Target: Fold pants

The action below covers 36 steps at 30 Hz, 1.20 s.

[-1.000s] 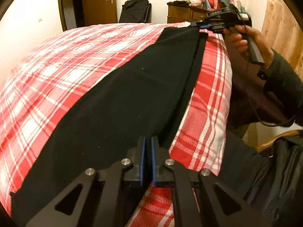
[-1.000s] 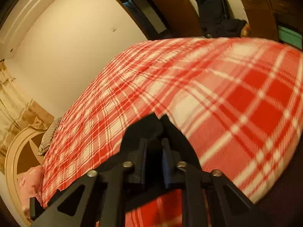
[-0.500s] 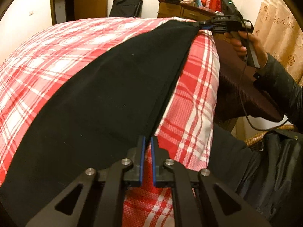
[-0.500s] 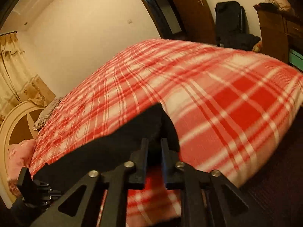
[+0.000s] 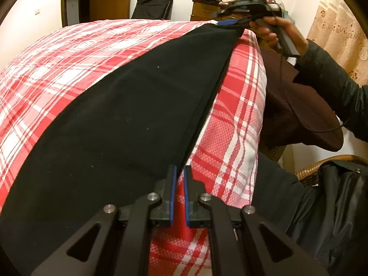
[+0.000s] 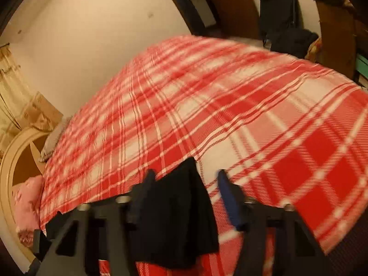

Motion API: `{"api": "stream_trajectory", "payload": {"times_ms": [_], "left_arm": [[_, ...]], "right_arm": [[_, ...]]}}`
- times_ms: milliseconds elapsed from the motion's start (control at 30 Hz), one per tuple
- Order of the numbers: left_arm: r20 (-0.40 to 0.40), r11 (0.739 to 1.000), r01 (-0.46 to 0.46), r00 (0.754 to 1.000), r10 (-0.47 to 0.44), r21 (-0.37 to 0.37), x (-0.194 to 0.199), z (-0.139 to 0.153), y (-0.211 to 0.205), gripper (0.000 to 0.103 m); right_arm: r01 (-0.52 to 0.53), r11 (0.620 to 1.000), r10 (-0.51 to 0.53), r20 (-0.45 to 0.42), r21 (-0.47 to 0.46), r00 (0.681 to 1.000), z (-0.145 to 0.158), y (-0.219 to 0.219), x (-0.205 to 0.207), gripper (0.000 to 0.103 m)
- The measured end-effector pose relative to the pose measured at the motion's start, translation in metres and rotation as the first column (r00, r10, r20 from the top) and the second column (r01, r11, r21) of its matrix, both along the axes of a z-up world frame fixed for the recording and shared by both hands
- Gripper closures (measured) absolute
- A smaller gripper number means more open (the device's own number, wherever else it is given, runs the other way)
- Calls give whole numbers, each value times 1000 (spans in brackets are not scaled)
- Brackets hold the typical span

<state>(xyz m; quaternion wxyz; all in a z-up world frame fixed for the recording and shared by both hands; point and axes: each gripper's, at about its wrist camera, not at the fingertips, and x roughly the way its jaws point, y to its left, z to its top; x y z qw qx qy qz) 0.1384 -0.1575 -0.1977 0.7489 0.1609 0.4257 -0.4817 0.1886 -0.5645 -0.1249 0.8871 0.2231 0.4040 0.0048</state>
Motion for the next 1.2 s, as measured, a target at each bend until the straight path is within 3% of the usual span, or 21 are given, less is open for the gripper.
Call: {"api": "stream_trajectory", "payload": {"times_ms": [67,200,400,567,667,800,867,900,933,1033,1067,1100,1133,1200], "left_arm": [[-9,1000,-1,1000,1,-8,1,0,1,97],[-23,1000,-2,1000,2,-18,3,-1,2,97],[-25,1000,-3,1000,2,-18,3,-1,0,97],[-29,1000,-6,1000,5,-22,3,-1,1,97],[-27,1000,-6,1000,5,-26,2,-1,2,97],[-29,999,-9,1000,8,-37,3,-2,3,97],[-28,999,-11,1000,10,-41,3,-2,3,97],[-28,999,-13,1000,12,-42,3,-1,2,97],[-27,999,-15,1000,14,-43,3,-1,2,97],[-23,999,-18,1000,17,-42,2,-1,1,97],[-24,999,-20,1000,19,-43,2,-1,2,97],[-25,999,-21,999,20,-44,2,-1,2,97],[-25,999,-22,999,20,-44,2,-1,2,97],[-25,999,-23,999,22,-44,2,-1,2,97]], "right_arm": [[-13,1000,13,-8,-22,1000,-3,6,3,87],[-1,997,2,17,-78,1000,6,11,3,100],[12,989,-8,31,-146,999,14,16,15,101],[35,971,-46,-41,-235,998,-11,8,27,100],[67,972,-79,-46,-224,996,-9,-1,14,100],[98,976,-93,33,-194,995,14,-4,-27,97],[85,983,-77,59,-165,995,22,1,-46,81],[62,990,-54,63,-127,997,23,5,-56,49],[49,994,-42,70,-102,997,23,9,-63,27],[27,991,-17,82,-128,997,22,24,-74,27],[22,990,-12,74,-142,997,20,29,-75,28],[4,989,4,55,-150,998,15,34,-74,37],[-7,988,14,41,-153,999,11,37,-73,55],[-3,982,5,9,-187,1000,3,41,-70,78]]}}
